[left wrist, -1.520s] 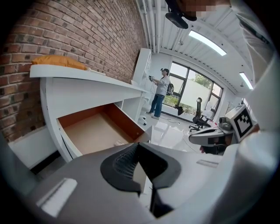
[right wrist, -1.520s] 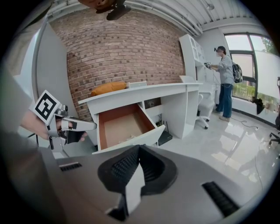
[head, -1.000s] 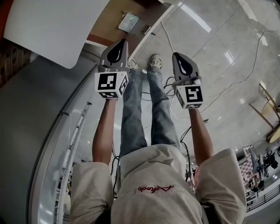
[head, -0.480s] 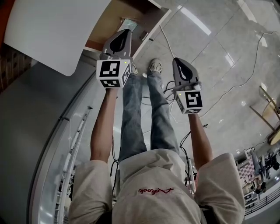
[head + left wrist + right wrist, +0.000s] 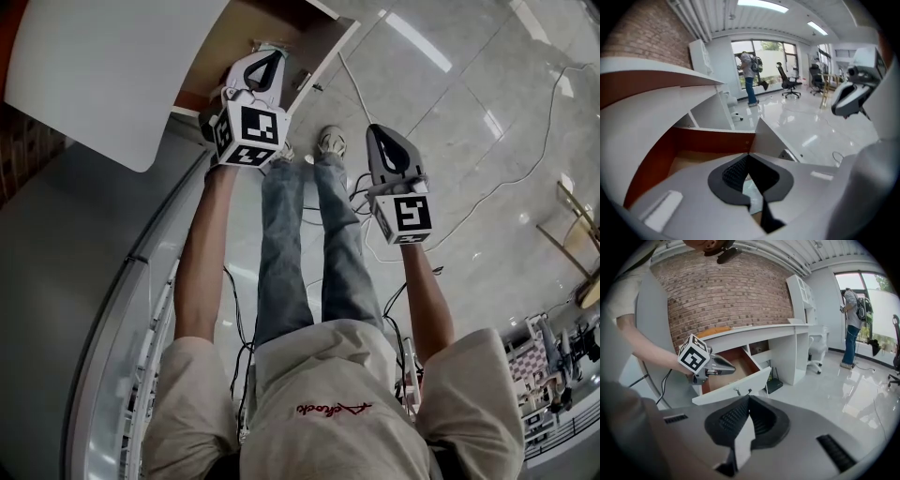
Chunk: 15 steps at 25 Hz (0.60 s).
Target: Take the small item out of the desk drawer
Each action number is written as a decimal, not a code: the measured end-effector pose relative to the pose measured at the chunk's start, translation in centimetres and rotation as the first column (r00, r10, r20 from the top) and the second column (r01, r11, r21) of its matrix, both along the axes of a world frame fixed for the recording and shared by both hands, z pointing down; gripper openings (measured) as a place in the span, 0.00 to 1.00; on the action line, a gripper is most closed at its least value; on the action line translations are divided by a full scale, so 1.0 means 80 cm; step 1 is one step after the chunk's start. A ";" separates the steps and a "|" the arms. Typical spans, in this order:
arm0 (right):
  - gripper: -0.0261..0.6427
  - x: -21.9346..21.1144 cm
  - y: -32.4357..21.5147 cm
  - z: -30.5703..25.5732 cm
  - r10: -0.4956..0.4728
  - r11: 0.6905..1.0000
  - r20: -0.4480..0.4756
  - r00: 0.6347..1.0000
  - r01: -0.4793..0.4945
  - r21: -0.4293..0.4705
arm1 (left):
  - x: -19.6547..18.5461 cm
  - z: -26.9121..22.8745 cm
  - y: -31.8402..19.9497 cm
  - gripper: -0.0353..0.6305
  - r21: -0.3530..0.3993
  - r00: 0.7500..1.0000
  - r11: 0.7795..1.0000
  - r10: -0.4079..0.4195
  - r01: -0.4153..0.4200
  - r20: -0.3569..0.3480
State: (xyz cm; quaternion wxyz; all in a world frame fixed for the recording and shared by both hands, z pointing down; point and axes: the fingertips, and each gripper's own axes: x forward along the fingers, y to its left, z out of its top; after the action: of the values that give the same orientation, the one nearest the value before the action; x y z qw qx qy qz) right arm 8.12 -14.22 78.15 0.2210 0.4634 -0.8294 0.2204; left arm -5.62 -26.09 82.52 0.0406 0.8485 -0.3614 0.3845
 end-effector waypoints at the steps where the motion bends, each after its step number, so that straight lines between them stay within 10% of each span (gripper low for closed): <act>1: 0.06 0.001 -0.001 0.001 0.002 1.000 0.002 1.000 -0.002 -0.001 | 0.001 0.006 0.002 0.07 0.007 0.998 0.999 0.039 -0.039 0.046; 8: 0.06 0.001 -0.001 0.001 0.002 1.000 0.016 1.000 -0.002 -0.008 | 0.002 0.016 -0.002 0.07 0.051 0.919 0.966 0.223 -0.252 0.324; 15: 0.06 0.000 -0.002 0.002 -0.001 1.000 0.026 1.000 0.001 -0.014 | -0.006 0.044 -0.008 0.07 0.000 0.903 0.968 0.233 -0.250 0.361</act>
State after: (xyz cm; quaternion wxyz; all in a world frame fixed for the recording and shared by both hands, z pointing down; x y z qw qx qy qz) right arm 8.10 -14.34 78.34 0.2136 0.4586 -0.8307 0.2322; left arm -6.13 -26.76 86.01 -0.0934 0.8031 -0.2637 0.5261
